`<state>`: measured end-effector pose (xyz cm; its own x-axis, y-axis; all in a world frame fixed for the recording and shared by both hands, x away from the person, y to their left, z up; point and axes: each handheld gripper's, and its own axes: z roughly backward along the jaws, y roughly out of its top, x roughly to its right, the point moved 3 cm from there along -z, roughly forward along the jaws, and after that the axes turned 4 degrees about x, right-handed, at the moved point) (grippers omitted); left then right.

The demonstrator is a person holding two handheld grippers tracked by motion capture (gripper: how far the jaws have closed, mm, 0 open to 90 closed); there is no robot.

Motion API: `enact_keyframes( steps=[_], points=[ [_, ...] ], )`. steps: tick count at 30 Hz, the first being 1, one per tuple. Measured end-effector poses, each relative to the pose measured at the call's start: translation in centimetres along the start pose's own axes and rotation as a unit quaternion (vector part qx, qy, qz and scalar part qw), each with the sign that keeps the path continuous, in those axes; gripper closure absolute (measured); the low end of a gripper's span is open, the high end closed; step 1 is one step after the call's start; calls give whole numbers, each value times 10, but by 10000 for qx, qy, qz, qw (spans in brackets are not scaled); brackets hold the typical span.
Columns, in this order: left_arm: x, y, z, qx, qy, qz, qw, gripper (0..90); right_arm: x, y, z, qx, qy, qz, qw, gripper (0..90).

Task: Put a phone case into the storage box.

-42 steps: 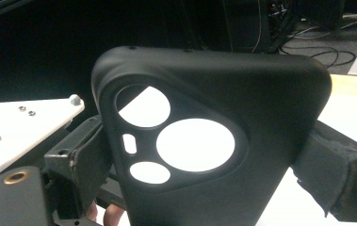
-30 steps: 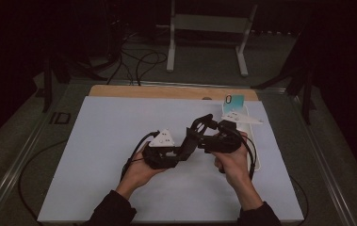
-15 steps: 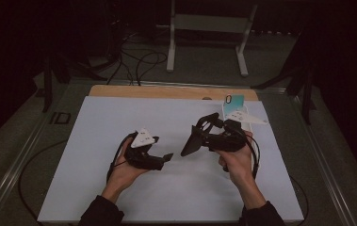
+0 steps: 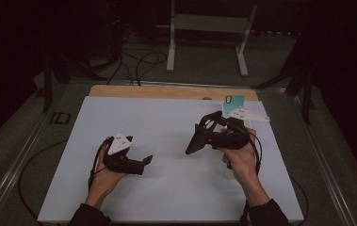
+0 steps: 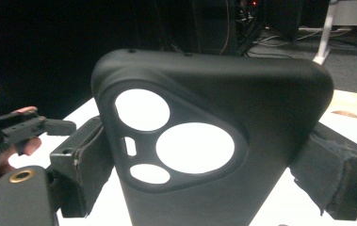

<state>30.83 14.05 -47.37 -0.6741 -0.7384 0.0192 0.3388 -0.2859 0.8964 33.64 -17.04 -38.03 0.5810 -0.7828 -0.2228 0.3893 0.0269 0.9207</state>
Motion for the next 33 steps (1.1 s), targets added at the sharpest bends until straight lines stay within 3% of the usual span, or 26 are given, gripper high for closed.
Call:
enact_keyframes(
  steps=[2, 3, 9, 16, 20, 33],
  points=[
    [0, 0, 0, 0, 0, 0, 10000, 2, 1, 0, 0, -18, -13, 28, 10000, 140],
    [-5, -9, 7, -57, 115, -3, 9999, 2, 1, 0, 0, -18, -13, 28, 10000, 139],
    [-13, -28, 17, -107, 143, 99, 9998, 1, 6, 2, 1, -14, -83, 88, 9999, 137],
    [-17, -45, 33, 137, 297, 28, 9995, 0, 10, 4, 2, -14, -147, 163, 9998, 137],
    [-23, -55, 45, 234, 466, 155, 9985, 0, 13, 6, 3, -8, -177, 129, 9998, 137],
    [-32, -72, 65, 263, 783, 248, 9963, 0, 32, 23, 9, 66, -467, 74, 9989, 139]
  ],
)
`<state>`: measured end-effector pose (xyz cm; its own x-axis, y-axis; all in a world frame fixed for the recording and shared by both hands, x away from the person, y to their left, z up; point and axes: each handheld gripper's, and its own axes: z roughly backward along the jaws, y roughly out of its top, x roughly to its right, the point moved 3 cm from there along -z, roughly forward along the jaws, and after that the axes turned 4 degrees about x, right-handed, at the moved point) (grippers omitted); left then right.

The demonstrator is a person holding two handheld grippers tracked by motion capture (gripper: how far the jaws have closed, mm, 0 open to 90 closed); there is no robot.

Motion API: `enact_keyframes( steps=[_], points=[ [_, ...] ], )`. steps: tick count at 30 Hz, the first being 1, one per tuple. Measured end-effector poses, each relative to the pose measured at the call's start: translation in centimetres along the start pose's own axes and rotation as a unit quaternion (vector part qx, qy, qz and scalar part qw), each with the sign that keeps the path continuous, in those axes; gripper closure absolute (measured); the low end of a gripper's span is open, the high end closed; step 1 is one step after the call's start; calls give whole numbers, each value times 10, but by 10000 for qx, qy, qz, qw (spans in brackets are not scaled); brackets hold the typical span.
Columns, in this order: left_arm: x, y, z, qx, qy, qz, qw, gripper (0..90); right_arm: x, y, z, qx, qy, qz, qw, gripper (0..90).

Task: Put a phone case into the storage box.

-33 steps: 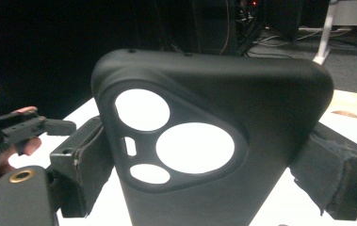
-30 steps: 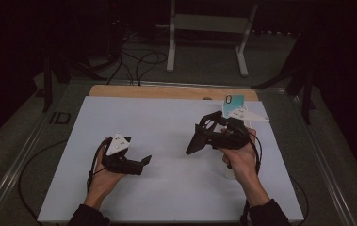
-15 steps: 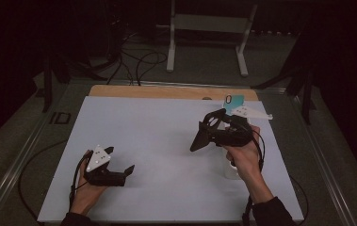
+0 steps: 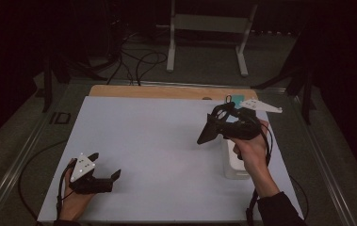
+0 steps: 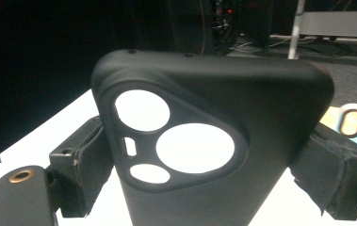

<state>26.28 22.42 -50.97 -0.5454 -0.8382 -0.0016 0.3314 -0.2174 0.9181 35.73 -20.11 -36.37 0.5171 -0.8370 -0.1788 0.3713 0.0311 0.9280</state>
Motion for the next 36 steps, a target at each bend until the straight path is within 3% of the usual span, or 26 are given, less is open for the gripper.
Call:
enact_keyframes(
  steps=[16, 36],
  points=[
    [-7, 0, 3, 69, 289, 127, 9995, 1, 35, 15, -6, -33, -526, -72, 9986, 142],
    [-8, 0, 4, 97, 284, 218, 9993, 1, 64, 21, -13, -115, -1084, 58, 9940, 143]
  ],
)
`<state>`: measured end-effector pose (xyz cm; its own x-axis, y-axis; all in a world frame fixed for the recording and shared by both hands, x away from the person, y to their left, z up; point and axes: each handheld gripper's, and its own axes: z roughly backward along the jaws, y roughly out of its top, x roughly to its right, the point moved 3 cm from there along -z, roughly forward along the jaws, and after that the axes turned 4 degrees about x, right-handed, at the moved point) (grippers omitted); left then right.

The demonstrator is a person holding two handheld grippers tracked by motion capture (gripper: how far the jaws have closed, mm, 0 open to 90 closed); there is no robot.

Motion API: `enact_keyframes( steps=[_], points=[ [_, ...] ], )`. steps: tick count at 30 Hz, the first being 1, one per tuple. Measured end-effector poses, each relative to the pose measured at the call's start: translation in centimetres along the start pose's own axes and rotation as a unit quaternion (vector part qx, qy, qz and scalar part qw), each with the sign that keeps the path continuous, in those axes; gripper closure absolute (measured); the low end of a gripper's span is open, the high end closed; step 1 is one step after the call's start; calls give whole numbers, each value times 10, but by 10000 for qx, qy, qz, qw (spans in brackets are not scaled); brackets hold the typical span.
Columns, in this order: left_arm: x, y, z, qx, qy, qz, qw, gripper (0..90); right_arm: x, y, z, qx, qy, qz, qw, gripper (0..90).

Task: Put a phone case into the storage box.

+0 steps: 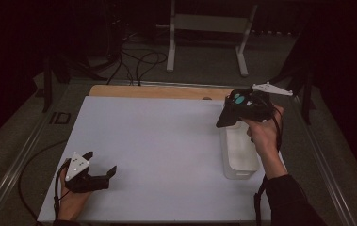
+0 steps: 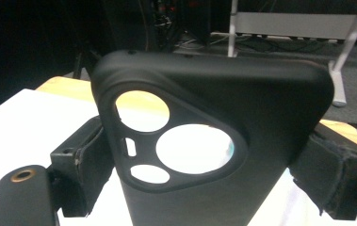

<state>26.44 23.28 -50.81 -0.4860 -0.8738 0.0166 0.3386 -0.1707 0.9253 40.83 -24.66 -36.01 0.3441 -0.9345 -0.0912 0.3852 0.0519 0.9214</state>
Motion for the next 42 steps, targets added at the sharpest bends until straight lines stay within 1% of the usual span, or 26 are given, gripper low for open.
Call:
enact_keyframes(
  steps=[5, 6, 10, 16, 21, 22, 23, 42],
  points=[
    [0, 0, 0, 13, 18, 18, 10000, 1, 6, 0, -3, -42, -95, -41, 9999, 143],
    [0, 0, 0, 11, 17, 20, 10000, 1, 9, 0, -5, -59, -149, -38, 9999, 144],
    [-1, 1, 1, 35, 5, 44, 10000, 1, 12, 2, -8, -72, -219, -45, 9997, 144],
    [-1, 1, 1, 51, 21, 63, 10000, 1, 15, 3, -14, -131, -336, 31, 9993, 144],
    [-1, 0, 1, 35, 19, 61, 10000, 0, 16, 4, -16, -155, -371, 35, 9992, 144],
    [-1, 0, 1, 37, 18, 57, 10000, 1, 19, 4, -20, -186, -438, 41, 9989, 144],
    [-1, 0, 1, 40, 18, 56, 10000, 1, 20, 4, -21, -195, -453, 52, 9988, 144],
    [0, 0, 0, 26, 23, 44, 10000, 1, 37, 1, -31, -288, -788, -98, 9964, 144]
  ],
)
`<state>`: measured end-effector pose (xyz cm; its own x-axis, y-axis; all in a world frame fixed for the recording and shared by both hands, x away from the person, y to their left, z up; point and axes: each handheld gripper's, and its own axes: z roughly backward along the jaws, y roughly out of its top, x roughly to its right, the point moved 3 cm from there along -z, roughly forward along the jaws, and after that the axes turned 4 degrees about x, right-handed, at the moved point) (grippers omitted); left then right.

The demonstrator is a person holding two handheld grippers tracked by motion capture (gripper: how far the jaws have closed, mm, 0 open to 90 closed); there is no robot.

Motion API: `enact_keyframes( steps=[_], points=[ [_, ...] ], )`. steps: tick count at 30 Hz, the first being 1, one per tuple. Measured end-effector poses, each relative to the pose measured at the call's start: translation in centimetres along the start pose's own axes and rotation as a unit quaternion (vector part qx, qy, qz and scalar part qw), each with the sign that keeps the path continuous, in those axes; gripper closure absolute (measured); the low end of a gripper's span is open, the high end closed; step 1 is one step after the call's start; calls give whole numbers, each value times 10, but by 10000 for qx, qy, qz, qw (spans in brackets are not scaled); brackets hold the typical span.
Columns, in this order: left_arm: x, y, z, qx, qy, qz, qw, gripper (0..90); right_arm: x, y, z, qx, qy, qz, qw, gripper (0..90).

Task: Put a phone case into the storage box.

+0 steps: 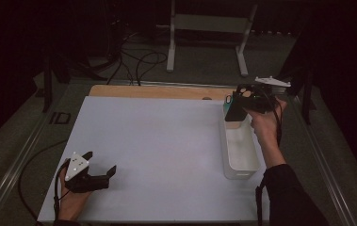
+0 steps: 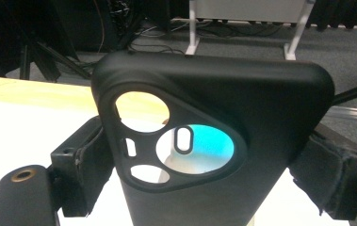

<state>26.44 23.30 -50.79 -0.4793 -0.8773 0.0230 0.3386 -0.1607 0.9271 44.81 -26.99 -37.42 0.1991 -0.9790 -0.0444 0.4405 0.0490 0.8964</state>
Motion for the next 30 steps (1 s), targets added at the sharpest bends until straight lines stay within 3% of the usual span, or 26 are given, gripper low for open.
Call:
enact_keyframes(
  steps=[30],
  points=[
    [0, 1, 1, 42, 20, 3, 10000, 1, 4, -3, -17, -119, -346, -13, 9993, 141]
  ],
)
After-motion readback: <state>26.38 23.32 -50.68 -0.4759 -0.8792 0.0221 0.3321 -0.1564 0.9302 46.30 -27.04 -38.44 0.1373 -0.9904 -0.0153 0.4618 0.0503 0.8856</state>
